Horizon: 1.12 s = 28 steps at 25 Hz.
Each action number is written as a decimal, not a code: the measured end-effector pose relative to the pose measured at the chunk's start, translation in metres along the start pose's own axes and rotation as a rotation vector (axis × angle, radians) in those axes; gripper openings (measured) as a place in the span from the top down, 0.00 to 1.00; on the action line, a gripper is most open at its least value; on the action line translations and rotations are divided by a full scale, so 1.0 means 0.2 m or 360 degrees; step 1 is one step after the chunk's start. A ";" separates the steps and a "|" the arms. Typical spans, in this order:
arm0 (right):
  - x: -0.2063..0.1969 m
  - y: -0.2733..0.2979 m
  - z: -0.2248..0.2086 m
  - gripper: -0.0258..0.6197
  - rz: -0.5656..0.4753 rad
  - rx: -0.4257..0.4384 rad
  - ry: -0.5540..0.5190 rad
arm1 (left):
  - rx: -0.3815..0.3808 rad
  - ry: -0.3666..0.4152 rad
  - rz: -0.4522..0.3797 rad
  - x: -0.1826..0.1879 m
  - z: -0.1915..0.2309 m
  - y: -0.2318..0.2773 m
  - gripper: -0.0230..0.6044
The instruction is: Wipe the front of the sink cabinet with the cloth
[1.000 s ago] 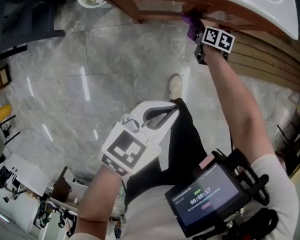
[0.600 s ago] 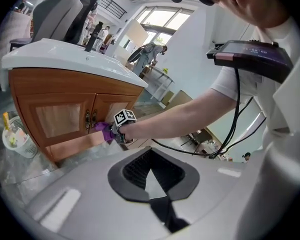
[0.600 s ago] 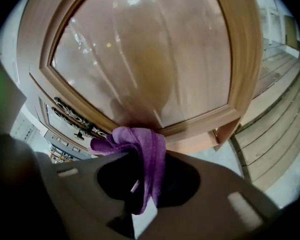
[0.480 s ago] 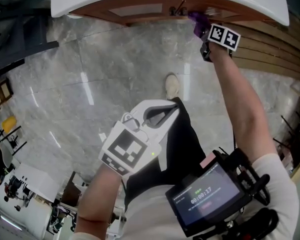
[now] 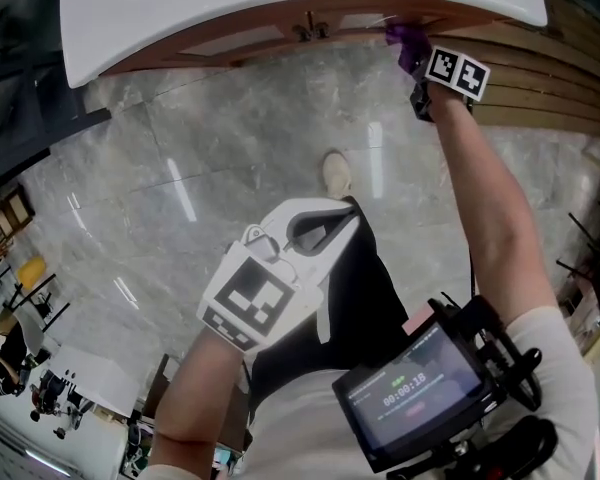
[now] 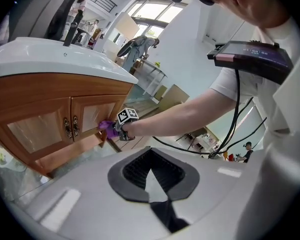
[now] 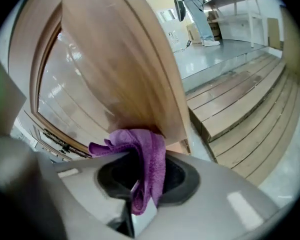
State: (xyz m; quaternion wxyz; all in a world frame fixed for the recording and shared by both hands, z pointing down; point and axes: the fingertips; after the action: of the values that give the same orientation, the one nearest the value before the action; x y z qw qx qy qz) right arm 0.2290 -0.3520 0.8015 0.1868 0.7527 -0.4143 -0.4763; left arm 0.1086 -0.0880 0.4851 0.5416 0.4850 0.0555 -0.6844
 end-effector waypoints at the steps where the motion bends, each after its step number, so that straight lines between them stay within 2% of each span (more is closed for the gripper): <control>1: 0.02 -0.01 -0.03 0.83 -0.0008 -0.0009 0.0009 | -0.0007 0.0005 0.0008 0.01 0.00 0.02 0.95; 16: 0.21 -0.14 -0.36 0.83 -0.0039 -0.0072 0.0020 | -0.0134 0.0084 0.0095 0.16 -0.06 0.32 0.95; 21: 0.28 -0.17 -0.38 0.83 -0.0042 -0.0058 -0.0037 | -0.0162 0.0097 0.0089 0.22 -0.09 0.37 0.95; 28: 0.35 -0.26 -0.39 0.83 -0.0103 -0.0087 0.0005 | -0.0171 0.0134 0.0106 0.26 -0.13 0.34 0.95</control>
State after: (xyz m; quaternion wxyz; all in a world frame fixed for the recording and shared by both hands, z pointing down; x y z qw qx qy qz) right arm 0.3341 -0.3869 0.7637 0.1924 0.7611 -0.3764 -0.4920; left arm 0.1806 -0.1363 0.4639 0.5866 0.4850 0.0988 -0.6410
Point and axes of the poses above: the fingertips, and each gripper's own axes: y forward along the fingers, z to its left, x out of its top, and after that the axes turned 10 degrees about -z, right-handed
